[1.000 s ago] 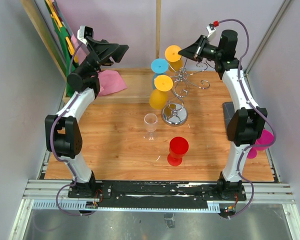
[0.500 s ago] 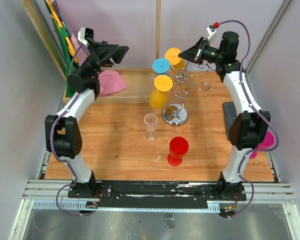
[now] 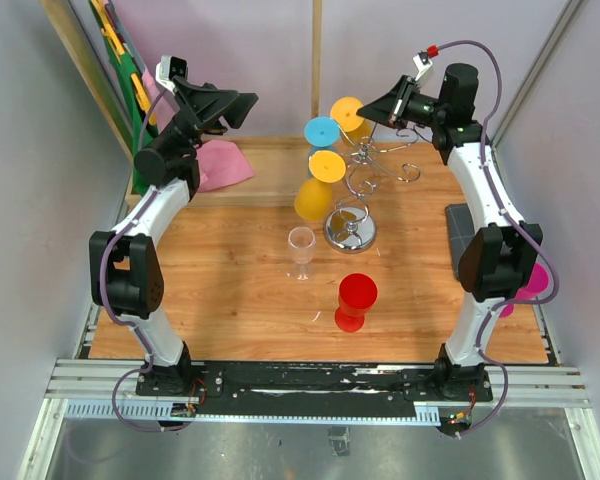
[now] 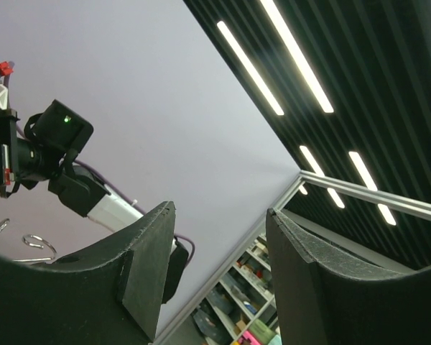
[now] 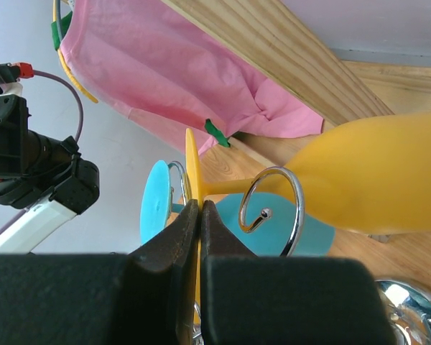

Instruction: Place the wine glass upside down on the wine glass rack

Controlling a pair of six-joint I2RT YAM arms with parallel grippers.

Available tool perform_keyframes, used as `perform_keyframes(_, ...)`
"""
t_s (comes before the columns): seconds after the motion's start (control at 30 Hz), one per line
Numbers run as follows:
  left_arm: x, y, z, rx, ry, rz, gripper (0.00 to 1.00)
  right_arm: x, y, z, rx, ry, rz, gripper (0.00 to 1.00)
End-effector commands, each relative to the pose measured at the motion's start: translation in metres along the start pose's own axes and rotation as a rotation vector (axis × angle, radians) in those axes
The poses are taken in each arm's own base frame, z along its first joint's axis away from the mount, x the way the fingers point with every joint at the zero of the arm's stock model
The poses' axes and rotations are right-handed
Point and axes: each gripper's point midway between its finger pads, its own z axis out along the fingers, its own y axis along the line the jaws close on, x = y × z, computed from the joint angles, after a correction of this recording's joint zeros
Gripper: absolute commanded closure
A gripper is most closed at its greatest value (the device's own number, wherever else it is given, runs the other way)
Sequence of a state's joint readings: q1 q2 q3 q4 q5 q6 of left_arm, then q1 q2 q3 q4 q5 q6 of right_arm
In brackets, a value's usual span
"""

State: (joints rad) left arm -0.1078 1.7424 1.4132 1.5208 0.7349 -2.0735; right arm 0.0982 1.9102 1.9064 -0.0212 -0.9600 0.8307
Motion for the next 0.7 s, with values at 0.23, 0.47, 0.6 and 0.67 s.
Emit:
perform_keyframes(0.23,0.037,-0.059,-0.009,0.179,0.124,0.042,0.42,-0.007,0.043,-0.017,-0.043,-0.009,-0.07,0.99)
perform_keyframes(0.47,0.038,-0.059,-0.01,0.176,0.121,0.042,0.42,-0.012,0.044,-0.023,-0.033,-0.025,-0.076,0.99)
perform_keyframes(0.6,0.038,-0.059,-0.01,0.175,0.123,0.042,0.42,-0.013,0.043,-0.027,-0.029,-0.028,-0.075,0.99)
perform_keyframes(0.67,0.038,-0.059,-0.01,0.176,0.124,0.041,0.42,-0.015,0.043,-0.03,-0.023,-0.036,-0.074,0.99)
